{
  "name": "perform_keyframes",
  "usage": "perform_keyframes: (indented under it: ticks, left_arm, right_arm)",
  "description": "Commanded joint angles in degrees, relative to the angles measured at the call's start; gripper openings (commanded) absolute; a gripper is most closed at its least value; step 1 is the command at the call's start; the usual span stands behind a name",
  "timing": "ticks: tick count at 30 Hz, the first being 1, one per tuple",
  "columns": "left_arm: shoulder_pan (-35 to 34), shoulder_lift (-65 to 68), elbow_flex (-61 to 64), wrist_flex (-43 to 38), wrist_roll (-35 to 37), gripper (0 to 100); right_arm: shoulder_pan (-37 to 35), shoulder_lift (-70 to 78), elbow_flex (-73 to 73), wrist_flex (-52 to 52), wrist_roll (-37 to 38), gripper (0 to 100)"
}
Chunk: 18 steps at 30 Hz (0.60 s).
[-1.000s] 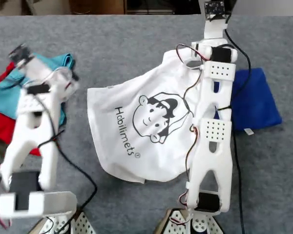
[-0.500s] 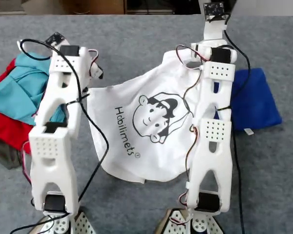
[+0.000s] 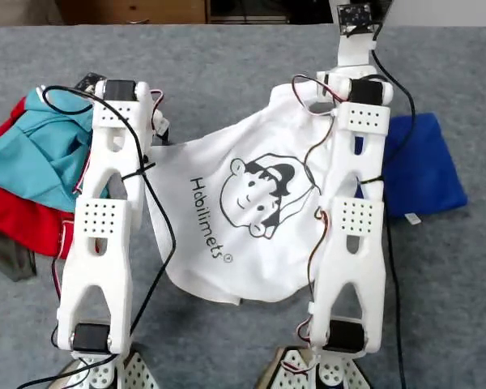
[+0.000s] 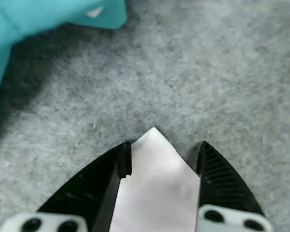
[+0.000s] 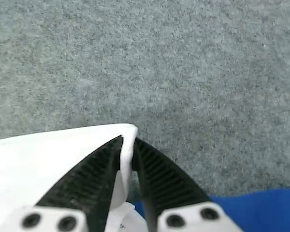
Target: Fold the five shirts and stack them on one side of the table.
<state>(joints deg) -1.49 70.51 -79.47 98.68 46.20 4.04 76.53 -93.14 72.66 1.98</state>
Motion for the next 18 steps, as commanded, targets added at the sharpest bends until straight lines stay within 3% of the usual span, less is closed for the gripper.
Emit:
perform_keyframes:
  ticks: [1,18]
  left_arm:
    - [-0.8,0.2,-3.2,0.4,0.9,22]
    - [-0.8,2.8,-3.3,-1.3,5.0,3]
  right_arm:
    - [0.5,-0.1,-1.8,-1.5,0.6,1.2]
    - [0.5,-0.1,-1.8,-1.5,0.6,1.2]
